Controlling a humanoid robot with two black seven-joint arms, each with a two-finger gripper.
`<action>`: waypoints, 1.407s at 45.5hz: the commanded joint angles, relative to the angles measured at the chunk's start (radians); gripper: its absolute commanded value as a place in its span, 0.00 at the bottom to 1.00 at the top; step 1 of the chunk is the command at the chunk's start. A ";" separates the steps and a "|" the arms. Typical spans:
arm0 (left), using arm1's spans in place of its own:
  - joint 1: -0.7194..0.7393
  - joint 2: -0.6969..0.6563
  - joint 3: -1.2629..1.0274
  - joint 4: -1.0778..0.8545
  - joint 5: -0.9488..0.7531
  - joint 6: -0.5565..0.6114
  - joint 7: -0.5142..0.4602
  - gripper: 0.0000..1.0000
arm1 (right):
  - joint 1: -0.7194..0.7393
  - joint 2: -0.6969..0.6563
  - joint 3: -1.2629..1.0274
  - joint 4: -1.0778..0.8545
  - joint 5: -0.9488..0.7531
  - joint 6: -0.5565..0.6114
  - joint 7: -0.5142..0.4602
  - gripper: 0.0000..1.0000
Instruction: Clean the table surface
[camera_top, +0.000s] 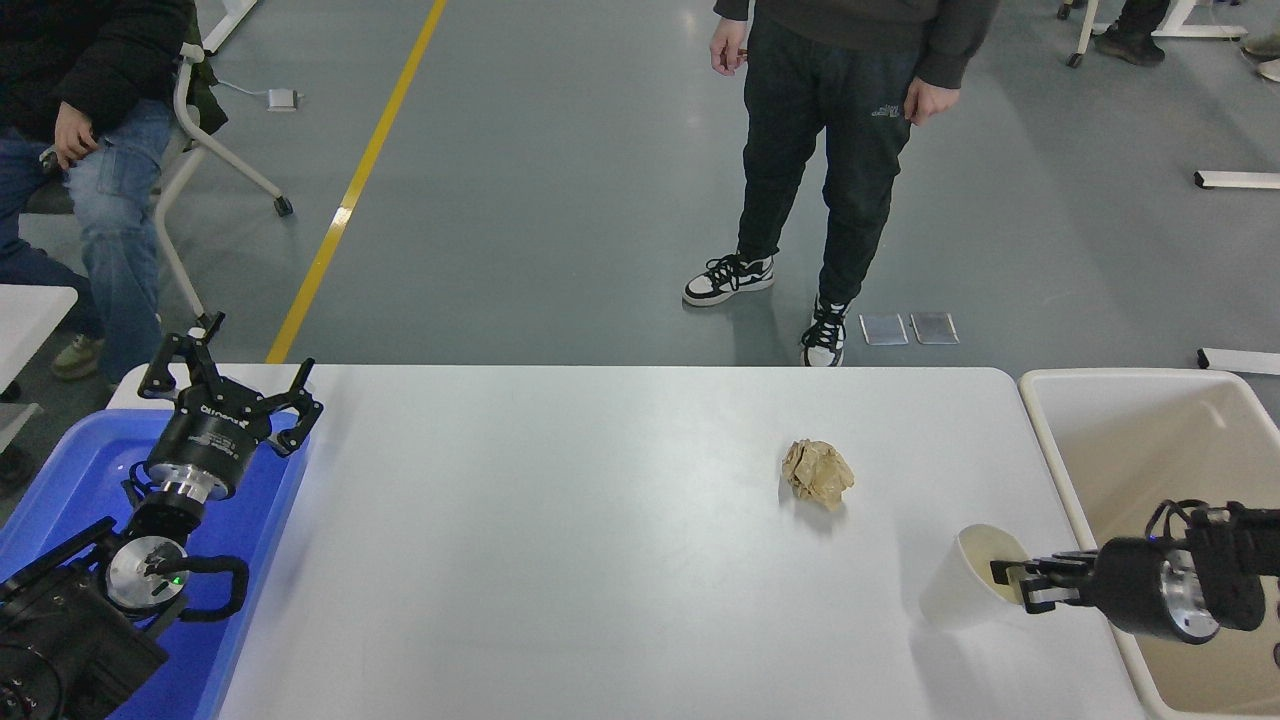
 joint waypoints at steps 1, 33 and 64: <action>0.000 0.000 0.000 0.000 0.000 0.000 0.000 1.00 | 0.124 -0.131 0.010 0.104 0.049 0.055 0.051 0.00; 0.000 0.000 0.000 0.000 0.000 0.000 0.000 1.00 | 0.292 -0.332 0.255 0.176 0.140 0.402 0.094 0.00; 0.000 0.000 0.000 0.000 0.000 0.000 0.000 1.00 | 0.198 -0.334 0.218 -0.189 0.106 0.375 0.094 0.00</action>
